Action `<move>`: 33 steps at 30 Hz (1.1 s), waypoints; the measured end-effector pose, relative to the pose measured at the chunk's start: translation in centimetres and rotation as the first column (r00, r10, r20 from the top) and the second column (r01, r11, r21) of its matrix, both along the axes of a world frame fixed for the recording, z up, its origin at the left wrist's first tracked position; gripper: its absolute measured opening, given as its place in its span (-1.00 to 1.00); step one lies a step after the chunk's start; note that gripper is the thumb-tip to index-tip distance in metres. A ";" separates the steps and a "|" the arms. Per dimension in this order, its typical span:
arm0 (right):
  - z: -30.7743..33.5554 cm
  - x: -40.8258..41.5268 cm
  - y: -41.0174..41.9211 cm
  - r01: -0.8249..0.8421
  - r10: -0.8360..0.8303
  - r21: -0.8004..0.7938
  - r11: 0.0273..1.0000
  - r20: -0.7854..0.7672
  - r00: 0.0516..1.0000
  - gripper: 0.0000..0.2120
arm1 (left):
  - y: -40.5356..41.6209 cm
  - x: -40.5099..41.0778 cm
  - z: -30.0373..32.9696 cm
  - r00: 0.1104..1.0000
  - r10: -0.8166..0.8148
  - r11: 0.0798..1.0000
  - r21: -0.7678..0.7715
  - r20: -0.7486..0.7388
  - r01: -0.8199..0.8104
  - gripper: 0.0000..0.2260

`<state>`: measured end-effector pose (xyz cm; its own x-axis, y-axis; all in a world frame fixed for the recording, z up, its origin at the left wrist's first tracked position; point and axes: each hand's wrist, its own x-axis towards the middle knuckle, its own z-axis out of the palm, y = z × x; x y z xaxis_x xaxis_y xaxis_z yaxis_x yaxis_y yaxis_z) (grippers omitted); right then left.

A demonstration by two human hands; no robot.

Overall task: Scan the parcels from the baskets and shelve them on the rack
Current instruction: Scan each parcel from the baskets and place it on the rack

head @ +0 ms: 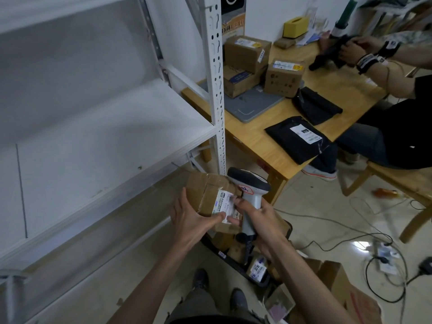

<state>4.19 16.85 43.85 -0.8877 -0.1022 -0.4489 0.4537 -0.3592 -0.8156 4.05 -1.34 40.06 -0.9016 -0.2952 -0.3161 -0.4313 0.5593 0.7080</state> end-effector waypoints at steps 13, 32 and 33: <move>-0.2 0.6 2.8 -0.128 0.177 0.277 0.952 -0.159 0.971 -0.85 | -4.1 -1.5 -0.7 0.961 0.260 0.914 0.345 -0.093 -0.214 -0.07; 0.9 1.7 2.7 -0.254 0.389 0.510 0.822 -0.177 0.904 -0.87 | -4.2 -0.8 -3.1 0.894 0.446 0.644 0.678 0.043 -0.354 -0.13; 0.9 1.7 2.7 -0.260 0.406 0.526 0.810 -0.182 0.896 -0.86 | -4.4 -0.8 -3.2 0.896 0.443 0.639 0.688 0.037 -0.344 -0.14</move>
<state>5.90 19.56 44.78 -0.9303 -0.2530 -0.2654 0.2059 0.2385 -0.9491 3.30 -5.70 36.91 -0.7948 -0.3895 -0.4653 -0.3797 -0.2788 0.8821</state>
